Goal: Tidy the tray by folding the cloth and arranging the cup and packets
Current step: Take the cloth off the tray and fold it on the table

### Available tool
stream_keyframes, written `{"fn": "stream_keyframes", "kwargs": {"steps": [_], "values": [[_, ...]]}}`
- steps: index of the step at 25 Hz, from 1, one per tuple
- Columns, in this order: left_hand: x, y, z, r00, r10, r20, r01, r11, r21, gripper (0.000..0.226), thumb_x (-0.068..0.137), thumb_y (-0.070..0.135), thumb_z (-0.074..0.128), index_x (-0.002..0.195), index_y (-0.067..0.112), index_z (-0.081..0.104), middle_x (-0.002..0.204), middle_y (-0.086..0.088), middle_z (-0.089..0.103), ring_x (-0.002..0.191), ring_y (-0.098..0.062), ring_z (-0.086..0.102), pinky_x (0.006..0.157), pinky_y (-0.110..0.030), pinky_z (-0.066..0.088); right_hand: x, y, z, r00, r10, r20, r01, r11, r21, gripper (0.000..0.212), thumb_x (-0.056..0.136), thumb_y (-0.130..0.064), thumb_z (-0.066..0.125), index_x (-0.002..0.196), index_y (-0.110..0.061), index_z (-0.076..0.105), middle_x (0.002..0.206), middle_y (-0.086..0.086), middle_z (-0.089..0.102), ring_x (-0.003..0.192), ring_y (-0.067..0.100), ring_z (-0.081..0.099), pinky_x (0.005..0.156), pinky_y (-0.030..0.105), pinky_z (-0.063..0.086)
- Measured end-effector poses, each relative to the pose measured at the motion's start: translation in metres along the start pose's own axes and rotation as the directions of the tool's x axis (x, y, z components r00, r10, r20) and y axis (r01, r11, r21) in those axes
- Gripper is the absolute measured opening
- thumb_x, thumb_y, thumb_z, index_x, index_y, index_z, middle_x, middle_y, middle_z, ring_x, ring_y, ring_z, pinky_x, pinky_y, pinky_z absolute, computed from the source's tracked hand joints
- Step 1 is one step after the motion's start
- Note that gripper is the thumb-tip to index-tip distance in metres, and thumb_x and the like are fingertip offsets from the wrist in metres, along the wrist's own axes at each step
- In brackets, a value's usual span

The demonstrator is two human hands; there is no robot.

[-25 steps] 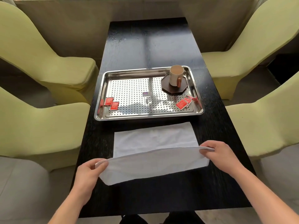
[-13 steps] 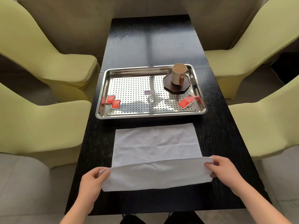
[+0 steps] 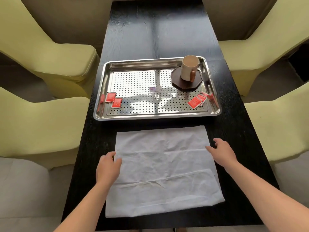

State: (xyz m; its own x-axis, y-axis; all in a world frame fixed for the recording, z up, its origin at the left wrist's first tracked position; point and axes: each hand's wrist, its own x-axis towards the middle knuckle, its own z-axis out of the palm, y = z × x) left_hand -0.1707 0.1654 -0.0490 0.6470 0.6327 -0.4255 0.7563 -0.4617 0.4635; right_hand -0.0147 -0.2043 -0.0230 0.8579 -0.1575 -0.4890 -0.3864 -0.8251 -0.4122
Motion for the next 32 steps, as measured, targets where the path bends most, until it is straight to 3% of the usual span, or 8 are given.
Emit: {"fn": "stream_keyframes", "kwargs": {"steps": [3,6,9,17,21,23,26,32], "values": [[0.041,0.022,0.006,0.996,-0.086,-0.036,0.089,0.99,0.111,0.058,0.092,0.043,0.062,0.14,0.014,0.045,0.129,-0.014,0.055,0.1,-0.029,0.059,0.071,-0.037,0.045,0.029,-0.019,0.016,0.998,0.043,-0.053,-0.048,0.994,-0.099,0.059,0.094,-0.04,0.064,0.143,-0.013,0.046,0.136,0.015,0.055,0.113,0.034,0.06,0.085,0.044,0.051],[0.062,0.028,0.011,0.993,-0.087,-0.077,0.098,0.984,0.15,0.023,0.091,0.038,0.065,0.104,0.02,0.057,0.092,-0.002,0.063,0.077,-0.02,0.059,0.063,-0.035,0.048,0.045,-0.024,0.027,0.995,-0.011,-0.094,-0.005,0.985,-0.171,0.017,0.092,-0.034,0.066,0.098,-0.018,0.062,0.095,0.003,0.067,0.077,0.018,0.059,0.062,0.032,0.044],[0.076,0.027,0.01,0.989,-0.072,-0.129,0.084,0.992,0.095,0.014,0.093,0.032,0.063,0.081,0.025,0.058,0.075,0.004,0.059,0.066,-0.013,0.053,0.055,-0.031,0.042,0.053,-0.023,0.029,0.994,-0.031,-0.104,0.023,0.996,-0.082,0.017,0.092,-0.031,0.065,0.079,-0.022,0.06,0.079,-0.001,0.063,0.07,0.014,0.055,0.056,0.03,0.04],[0.061,0.035,0.008,0.994,0.087,-0.073,-0.098,0.98,-0.17,0.038,0.09,0.025,0.065,0.127,0.02,0.057,0.106,-0.003,0.061,0.091,-0.018,0.059,0.075,-0.034,0.045,0.008,-0.021,0.037,0.908,-0.385,-0.165,0.384,0.923,-0.041,0.029,0.094,-0.026,0.066,0.12,-0.015,0.064,0.114,-0.001,0.061,0.086,0.014,0.059,0.072,0.035,0.052],[0.006,-0.009,-0.003,0.937,0.271,0.221,-0.311,0.936,0.168,0.047,0.083,0.037,0.063,0.13,0.032,0.056,0.109,0.011,0.055,0.097,-0.008,0.057,0.085,-0.037,0.048,-0.03,0.008,0.039,0.885,-0.42,0.199,0.462,0.844,-0.273,0.048,0.092,-0.04,0.064,0.137,-0.026,0.055,0.125,-0.01,0.06,0.117,0.013,0.053,0.095,0.032,0.049],[-0.004,-0.026,-0.01,0.902,0.302,0.309,-0.423,0.766,0.485,0.05,0.081,0.041,0.058,0.13,0.037,0.051,0.106,0.013,0.053,0.098,-0.01,0.051,0.083,-0.034,0.042,-0.036,0.018,0.04,0.871,-0.423,0.25,0.491,0.771,-0.405,0.05,0.093,-0.038,0.061,0.141,-0.027,0.05,0.13,-0.008,0.056,0.119,0.016,0.05,0.1,0.033,0.046],[-0.007,-0.033,-0.017,0.889,0.301,0.344,-0.457,0.63,0.628,0.041,0.083,0.04,0.058,0.123,0.037,0.051,0.104,0.011,0.049,0.094,-0.012,0.043,0.077,-0.029,0.038,-0.038,0.025,0.042,0.864,-0.456,0.213,0.497,0.704,-0.507,0.046,0.094,-0.028,0.059,0.139,-0.027,0.05,0.13,-0.006,0.05,0.11,0.018,0.049,0.091,0.033,0.048],[-0.023,-0.039,-0.024,0.886,0.339,0.315,-0.458,0.742,0.49,0.005,0.085,0.026,0.062,0.086,0.029,0.059,0.092,0.01,0.051,0.085,-0.012,0.048,0.073,-0.029,0.042,-0.048,0.024,0.042,0.878,-0.446,0.171,0.459,0.688,-0.562,0.009,0.092,-0.027,0.063,0.1,-0.027,0.068,0.095,-0.01,0.052,0.086,0.012,0.044,0.074,0.026,0.043]]}}
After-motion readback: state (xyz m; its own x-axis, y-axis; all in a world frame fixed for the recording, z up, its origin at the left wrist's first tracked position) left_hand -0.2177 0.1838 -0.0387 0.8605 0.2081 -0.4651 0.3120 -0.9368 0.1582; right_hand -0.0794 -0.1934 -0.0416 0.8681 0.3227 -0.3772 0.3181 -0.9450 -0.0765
